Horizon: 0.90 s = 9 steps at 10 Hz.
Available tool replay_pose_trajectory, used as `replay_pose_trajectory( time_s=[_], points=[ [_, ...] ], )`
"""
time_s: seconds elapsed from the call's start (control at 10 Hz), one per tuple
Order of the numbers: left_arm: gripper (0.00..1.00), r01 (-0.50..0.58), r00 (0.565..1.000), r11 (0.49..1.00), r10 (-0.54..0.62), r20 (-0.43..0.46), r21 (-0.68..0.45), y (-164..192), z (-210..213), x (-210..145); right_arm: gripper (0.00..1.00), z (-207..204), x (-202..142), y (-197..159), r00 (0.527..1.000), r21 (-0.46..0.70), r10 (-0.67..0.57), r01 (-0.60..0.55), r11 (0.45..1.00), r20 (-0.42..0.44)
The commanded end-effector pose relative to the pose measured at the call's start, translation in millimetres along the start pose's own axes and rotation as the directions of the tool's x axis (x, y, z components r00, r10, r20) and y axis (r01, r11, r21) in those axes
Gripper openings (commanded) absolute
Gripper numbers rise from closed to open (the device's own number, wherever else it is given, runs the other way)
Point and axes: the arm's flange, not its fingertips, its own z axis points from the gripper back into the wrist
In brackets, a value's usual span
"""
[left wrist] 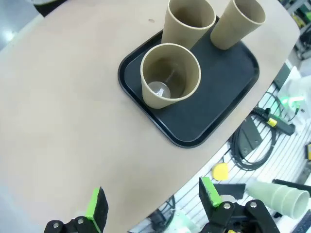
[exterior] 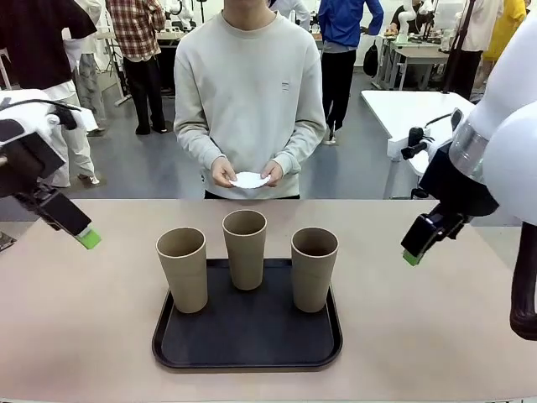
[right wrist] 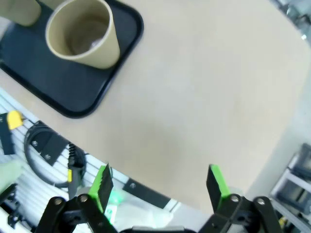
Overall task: Place coasters on the table and set cups on them.
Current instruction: Pick up one Reusable plastic cup and place it on a coaster set by the human.
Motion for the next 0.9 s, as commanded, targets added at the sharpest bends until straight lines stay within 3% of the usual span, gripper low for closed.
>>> replay_pose_trajectory(
  time_s=[0.0,0.3,0.4,0.5,0.6,0.7,0.8],
  points=[
    [1.0,0.059,0.998,0.998,-0.059,0.005,0.024,2,-8,8,1.0,-7,9,-5,1.0,-0.001,0.013,-0.013,1.0,0.02],
    [1.0,0.018,1.0,1.0,-0.018,-0.001,0.008,0,-1,1,1.0,0,1,0,1.0,-0.003,0.002,-0.002,1.0,0.005],
    [1.0,-0.059,0.995,0.977,0.074,0.068,-0.204,29,-5,-21,1.0,-9,-31,-39,0.986,0.356,-0.165,0.158,0.921,-0.009],
    [1.0,-0.061,0.978,0.924,0.13,0.161,-0.378,51,0,-38,1.0,-9,-60,-78,0.954,0.534,-0.299,0.264,0.803,-0.022],
    [1.0,-0.078,0.956,0.843,0.215,0.2,-0.532,67,13,-49,1.0,-5,-78,-104,0.925,0.68,-0.379,0.291,0.673,-0.02],
    [1.0,-0.085,0.934,0.712,0.3,0.193,-0.697,90,19,-55,1.0,-8,-90,-134,0.882,0.779,-0.467,0.331,0.532,-0.056],
    [1.0,-0.13,0.91,0.596,0.389,0.143,-0.792,116,15,-62,1.0,-19,-101,-159,0.839,0.85,-0.525,0.374,0.372,-0.139]
  ],
)
